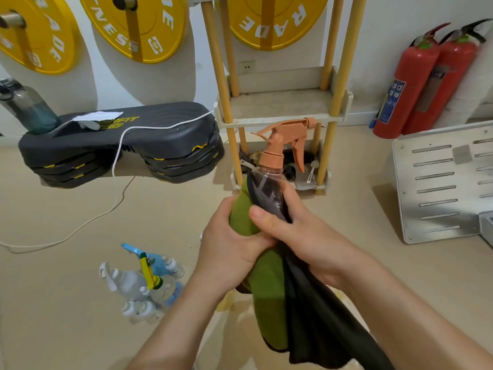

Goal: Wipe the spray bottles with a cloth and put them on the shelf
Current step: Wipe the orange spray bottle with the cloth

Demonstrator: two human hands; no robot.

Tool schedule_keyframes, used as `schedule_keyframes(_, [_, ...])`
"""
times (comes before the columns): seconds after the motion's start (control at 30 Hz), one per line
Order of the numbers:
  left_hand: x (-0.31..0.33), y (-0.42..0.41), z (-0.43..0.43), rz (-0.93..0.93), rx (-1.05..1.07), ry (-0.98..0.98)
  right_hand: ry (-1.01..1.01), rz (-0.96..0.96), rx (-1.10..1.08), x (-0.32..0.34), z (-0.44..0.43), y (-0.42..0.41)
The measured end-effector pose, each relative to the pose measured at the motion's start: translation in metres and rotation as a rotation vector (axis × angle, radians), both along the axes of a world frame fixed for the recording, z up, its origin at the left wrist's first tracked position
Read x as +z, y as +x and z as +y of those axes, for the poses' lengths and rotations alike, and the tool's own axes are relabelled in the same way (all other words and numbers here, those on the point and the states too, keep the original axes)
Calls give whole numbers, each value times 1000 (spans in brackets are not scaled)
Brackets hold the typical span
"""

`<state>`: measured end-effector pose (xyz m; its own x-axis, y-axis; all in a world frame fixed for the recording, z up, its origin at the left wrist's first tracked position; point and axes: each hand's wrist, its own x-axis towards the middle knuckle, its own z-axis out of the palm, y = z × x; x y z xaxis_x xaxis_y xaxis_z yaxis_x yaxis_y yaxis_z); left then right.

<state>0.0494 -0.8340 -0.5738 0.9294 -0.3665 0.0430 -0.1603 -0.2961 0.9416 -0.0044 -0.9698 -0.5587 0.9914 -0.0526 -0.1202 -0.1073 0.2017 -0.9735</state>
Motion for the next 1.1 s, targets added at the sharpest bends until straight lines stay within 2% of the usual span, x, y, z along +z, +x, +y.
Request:
schedule_keyframes(0.13, [12, -2, 1, 57, -5, -59, 176, 86, 17, -6, -6, 1])
schedule_keyframes(0.23, [26, 6, 0, 151, -173, -93, 129, 2, -84, -4, -10, 4])
schedule_keyframes(0.3, [36, 18, -1, 134, -250, 1, 102, -40, -124, -3, -11, 6])
schedule_keyframes(0.4, [50, 33, -5, 52, -164, 127, 72, -70, -145, 8, -10, 13])
schedule_keyframes(0.47, [62, 40, -5, 77, -128, 99, -60, -120, -176, 17, -7, 19])
schedule_keyframes(0.57, [73, 51, 0, 73, -163, 91, -361, -211, -235, 26, 1, 33])
schedule_keyframes(0.63, [75, 56, 6, 78, -145, 22, -455, -231, -217, 32, 7, 43])
schedule_keyframes(0.7, [72, 61, 10, 84, -70, -101, -411, -237, -139, 37, 5, 53])
schedule_keyframes(0.8, [73, 71, 8, 152, 120, -371, -195, -117, 75, 39, -4, 61])
schedule_keyframes(0.83, [74, 74, 7, 197, 166, -471, -177, -77, 160, 38, -6, 62])
schedule_keyframes(0.9, [75, 78, 4, 260, 176, -593, -124, -82, 251, 37, -4, 64])
schedule_keyframes(1.1, [73, 96, 16, 116, 11, -434, -59, -30, 156, 27, 1, 74])
